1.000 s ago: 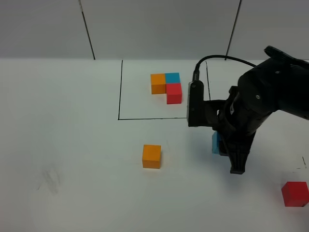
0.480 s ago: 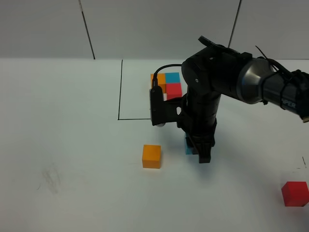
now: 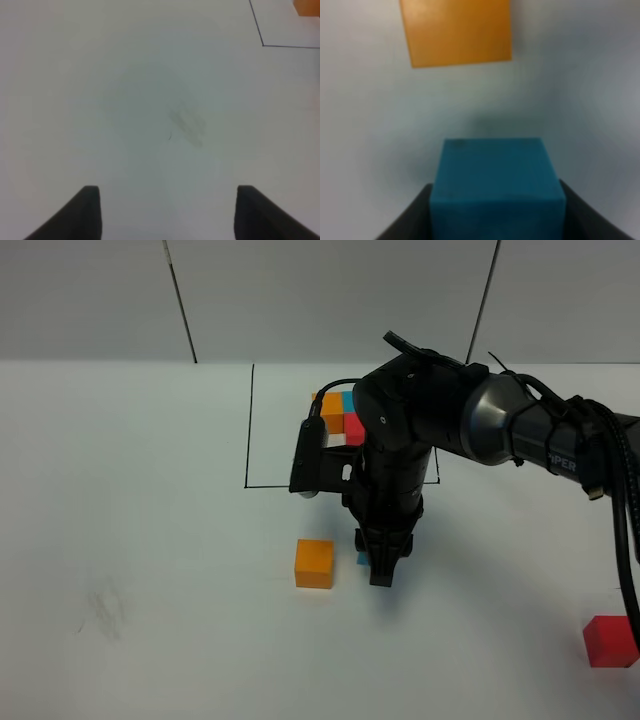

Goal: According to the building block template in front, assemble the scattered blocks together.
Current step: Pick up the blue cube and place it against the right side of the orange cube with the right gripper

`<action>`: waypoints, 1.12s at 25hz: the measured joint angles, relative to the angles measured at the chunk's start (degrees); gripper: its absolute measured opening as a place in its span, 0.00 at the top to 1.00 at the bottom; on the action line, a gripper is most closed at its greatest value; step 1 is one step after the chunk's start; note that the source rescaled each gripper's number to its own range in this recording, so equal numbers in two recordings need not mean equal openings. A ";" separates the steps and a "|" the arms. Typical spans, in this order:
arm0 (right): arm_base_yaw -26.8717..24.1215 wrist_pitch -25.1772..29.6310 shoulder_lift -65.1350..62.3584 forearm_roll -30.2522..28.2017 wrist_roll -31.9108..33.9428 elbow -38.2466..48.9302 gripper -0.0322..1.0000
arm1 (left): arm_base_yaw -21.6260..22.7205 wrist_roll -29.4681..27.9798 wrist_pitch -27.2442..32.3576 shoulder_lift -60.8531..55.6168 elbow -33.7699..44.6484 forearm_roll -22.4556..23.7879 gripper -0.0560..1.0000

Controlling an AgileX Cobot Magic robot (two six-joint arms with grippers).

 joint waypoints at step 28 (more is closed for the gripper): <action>1.70 -2.70 2.90 1.28 -0.70 -0.23 0.74 | 0.00 0.00 0.00 0.00 0.00 0.10 0.68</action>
